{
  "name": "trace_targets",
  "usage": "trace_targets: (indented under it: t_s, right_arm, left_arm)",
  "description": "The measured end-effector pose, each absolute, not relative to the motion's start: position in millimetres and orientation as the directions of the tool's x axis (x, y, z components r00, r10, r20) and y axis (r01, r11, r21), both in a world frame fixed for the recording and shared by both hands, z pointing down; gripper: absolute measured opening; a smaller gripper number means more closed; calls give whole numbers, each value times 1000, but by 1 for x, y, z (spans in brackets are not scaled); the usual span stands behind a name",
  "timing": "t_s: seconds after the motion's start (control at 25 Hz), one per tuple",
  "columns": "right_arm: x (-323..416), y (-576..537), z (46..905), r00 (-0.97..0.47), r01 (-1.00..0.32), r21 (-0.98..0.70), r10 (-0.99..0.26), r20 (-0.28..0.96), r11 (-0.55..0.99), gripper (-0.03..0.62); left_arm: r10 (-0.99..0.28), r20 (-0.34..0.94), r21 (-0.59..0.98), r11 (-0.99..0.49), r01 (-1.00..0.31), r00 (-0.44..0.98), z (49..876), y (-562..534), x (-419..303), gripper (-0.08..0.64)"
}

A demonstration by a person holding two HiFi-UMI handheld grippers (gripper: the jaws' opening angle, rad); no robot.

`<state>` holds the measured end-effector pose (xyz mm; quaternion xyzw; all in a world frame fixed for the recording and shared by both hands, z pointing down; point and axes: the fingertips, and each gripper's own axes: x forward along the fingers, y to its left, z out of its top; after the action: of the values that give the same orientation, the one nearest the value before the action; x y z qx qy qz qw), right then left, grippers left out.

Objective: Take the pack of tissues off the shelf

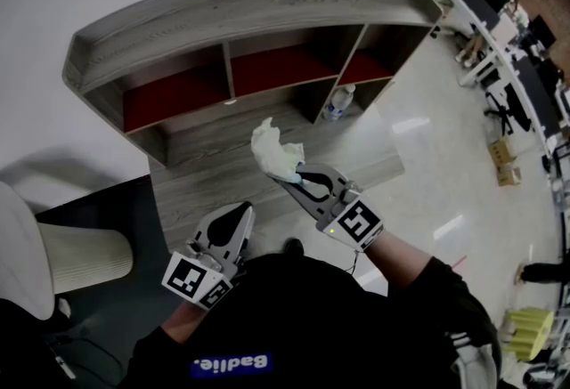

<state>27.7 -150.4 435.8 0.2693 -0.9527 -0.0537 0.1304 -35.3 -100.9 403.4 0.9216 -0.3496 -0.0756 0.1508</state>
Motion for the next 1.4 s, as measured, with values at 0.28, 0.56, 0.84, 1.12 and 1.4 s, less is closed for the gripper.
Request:
trace_targets:
  t_s: [0.28, 0.56, 0.84, 1.12, 1.4]
  right_arm:
    - [12, -137, 427, -855, -482, 94, -491, 168, 871, 61]
    - [9, -134, 419, -868, -481, 29, -480, 125, 876, 60]
    - [12, -135, 410, -873, -482, -10, -479, 93, 876, 60]
    - [12, -136, 410, -873, -481, -7, -479, 91, 877, 60]
    - [13, -135, 412, -870, -486, -3, -483, 96, 874, 60]
  left_arm:
    - [-669, -32, 333, -708, -623, 743, 405, -100, -33, -2]
    - [-671, -32, 335, -705, -625, 740, 406, -105, -33, -2]
    - [-665, -33, 333, -712, -619, 747, 404, -112, -26, -2]
    - [-658, -37, 331, -718, -612, 752, 404, -115, -23, -2]
    - [-657, -43, 329, -721, -610, 753, 403, -114, -23, -2]
